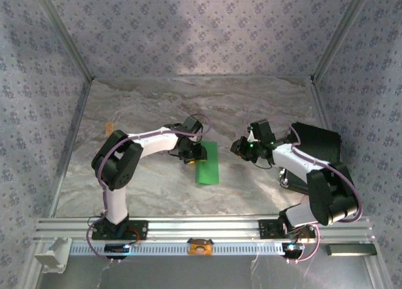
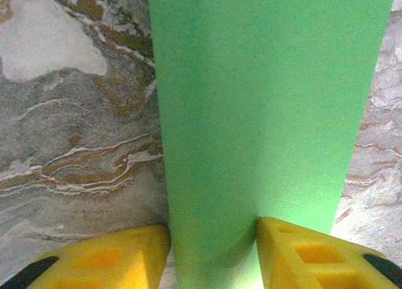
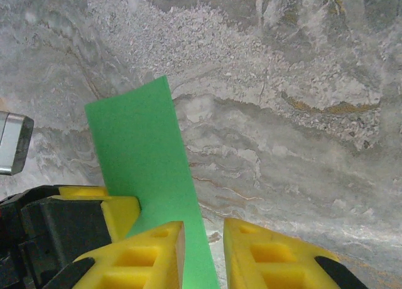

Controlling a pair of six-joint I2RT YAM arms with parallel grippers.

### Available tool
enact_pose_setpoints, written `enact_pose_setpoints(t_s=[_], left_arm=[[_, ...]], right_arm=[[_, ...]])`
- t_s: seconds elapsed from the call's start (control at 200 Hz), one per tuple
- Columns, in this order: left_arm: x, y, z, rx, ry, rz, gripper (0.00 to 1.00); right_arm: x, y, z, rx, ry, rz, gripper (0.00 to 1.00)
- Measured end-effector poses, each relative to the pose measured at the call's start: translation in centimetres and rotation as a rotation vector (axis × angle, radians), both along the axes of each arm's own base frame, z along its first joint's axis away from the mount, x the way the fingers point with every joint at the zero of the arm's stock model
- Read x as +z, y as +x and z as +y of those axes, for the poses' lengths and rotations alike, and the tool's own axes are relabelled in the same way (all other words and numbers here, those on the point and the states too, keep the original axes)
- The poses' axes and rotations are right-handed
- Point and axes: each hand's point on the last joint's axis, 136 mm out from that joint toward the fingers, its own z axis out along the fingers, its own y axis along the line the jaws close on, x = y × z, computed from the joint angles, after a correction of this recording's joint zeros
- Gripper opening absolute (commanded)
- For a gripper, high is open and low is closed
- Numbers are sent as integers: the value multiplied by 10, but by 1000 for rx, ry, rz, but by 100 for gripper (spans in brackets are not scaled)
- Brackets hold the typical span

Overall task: Fold a paper plane with a square sheet of paper (pick it up from the middle)
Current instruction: Hold the square sheet of paper at the center of the table.

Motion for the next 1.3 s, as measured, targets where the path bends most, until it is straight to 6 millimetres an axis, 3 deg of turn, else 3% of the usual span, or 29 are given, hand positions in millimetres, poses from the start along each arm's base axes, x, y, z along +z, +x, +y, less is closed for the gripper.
enact_pose_setpoints(t_s=[0.38, 0.605, 0.809, 1.299], left_arm=[[0, 0, 0, -6, 3, -5, 44], [0, 0, 0, -6, 3, -5, 44], [-1, 0, 0, -3, 4, -3, 44], [-2, 0, 0, 4, 4, 3, 44]], right_arm=[[-8, -3, 7, 27, 14, 33, 21], [-19, -8, 23, 86, 16, 57, 14], [-21, -10, 36, 131, -14, 46, 14], [-20, 0, 6, 33, -44, 27, 16]])
